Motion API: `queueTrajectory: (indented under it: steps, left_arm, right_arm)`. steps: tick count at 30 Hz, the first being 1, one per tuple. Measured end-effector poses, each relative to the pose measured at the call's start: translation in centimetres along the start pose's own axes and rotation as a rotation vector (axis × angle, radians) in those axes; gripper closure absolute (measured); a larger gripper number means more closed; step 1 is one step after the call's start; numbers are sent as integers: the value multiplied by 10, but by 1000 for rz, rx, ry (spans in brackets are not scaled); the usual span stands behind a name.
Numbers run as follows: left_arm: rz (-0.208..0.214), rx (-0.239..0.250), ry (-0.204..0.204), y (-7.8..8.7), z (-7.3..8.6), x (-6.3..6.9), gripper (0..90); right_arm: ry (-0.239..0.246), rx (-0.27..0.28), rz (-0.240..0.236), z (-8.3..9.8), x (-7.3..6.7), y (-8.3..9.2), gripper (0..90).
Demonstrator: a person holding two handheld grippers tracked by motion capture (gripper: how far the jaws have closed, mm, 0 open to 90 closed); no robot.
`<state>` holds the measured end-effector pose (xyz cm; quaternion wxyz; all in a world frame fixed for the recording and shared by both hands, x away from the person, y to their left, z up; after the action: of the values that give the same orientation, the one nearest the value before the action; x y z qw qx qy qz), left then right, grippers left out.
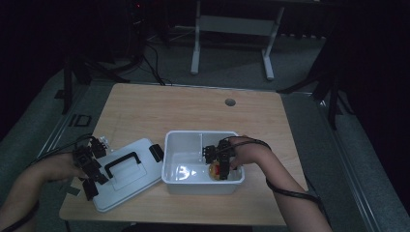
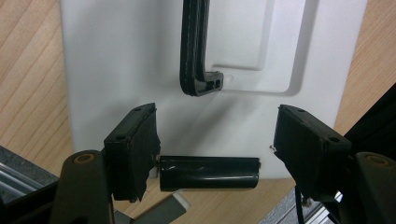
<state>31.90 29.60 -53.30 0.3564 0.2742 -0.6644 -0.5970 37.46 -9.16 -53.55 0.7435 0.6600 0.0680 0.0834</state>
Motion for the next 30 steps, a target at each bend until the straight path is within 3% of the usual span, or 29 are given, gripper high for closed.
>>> queueTrajectory:
  steps: [15, 23, 30]
  left_arm:
    - [-1, 0, -4, 1, -1, 1, 304]
    - [-3, 2, -4, 3, 1, 1, 304]
    - [0, -2, -1, 3, 2, 1, 304]
  right_arm:
    - [10, 132, 45, 8, -5, 53, 133]
    - [-7, 169, 75, 33, -12, 80, 133]
    - [-52, 183, 86, 59, -17, 87, 134]
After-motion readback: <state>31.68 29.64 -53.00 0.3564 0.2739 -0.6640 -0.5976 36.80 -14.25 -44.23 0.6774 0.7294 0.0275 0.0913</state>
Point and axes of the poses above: each handheld gripper's, and its own axes: y roughly backward along the jaws, z roughly out of its underside, x roughly to its right, the point moved 6 cm from there along -y, roughly forward along the jaws, and after that the axes turned 12 degrees about y, right-handed, at the moved point
